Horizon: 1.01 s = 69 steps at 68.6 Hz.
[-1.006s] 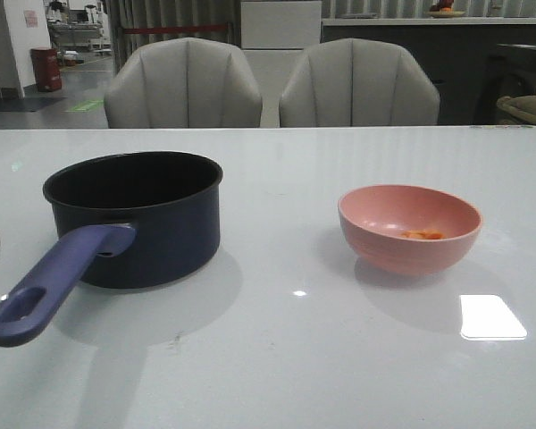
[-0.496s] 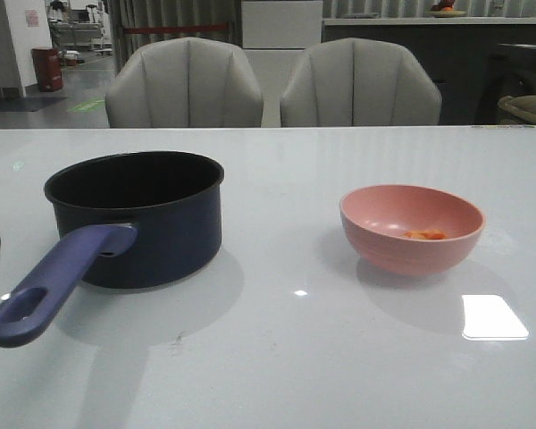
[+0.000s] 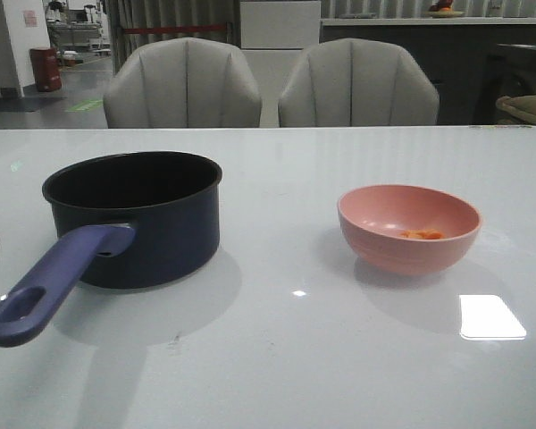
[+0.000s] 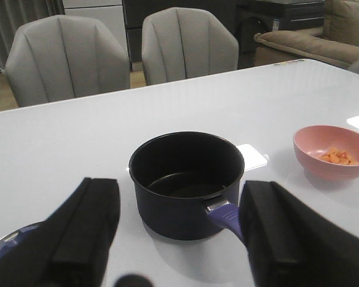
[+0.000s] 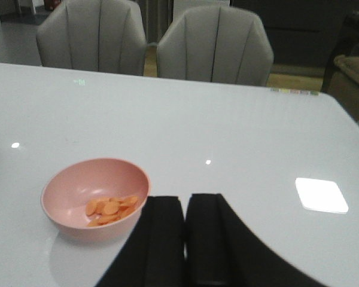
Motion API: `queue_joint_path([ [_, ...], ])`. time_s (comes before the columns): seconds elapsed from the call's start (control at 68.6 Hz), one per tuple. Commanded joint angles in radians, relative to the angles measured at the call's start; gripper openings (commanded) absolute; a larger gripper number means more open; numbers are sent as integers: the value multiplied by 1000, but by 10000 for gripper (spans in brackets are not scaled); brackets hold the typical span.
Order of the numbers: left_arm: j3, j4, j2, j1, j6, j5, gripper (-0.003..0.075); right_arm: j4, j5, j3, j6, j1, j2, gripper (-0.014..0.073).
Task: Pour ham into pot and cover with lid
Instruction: 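Hold the lid aside beside the saucepan with the left gripper, then grasp the rim of the pink bowl with the right gripper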
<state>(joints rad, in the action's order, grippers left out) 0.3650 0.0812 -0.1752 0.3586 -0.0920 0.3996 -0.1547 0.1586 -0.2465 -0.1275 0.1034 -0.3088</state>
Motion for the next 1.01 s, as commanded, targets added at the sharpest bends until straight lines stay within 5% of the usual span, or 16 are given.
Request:
queue_joint_path([
  [0.0,28,13,-11,9,1,-86,456,-56,-52,-39,13,-5,-55,159],
  [0.175,28,19,-11,9,1,-86,456,-97,1,-112,13,-5,-201,199],
  [0.423,28,19,-11,9,1,-86,456,-121,41,-324,14,-5,-561,458],
  [0.992,28,19,-11,9,1,-86,456,-230,278,-821,13,-5,-1297,464],
])
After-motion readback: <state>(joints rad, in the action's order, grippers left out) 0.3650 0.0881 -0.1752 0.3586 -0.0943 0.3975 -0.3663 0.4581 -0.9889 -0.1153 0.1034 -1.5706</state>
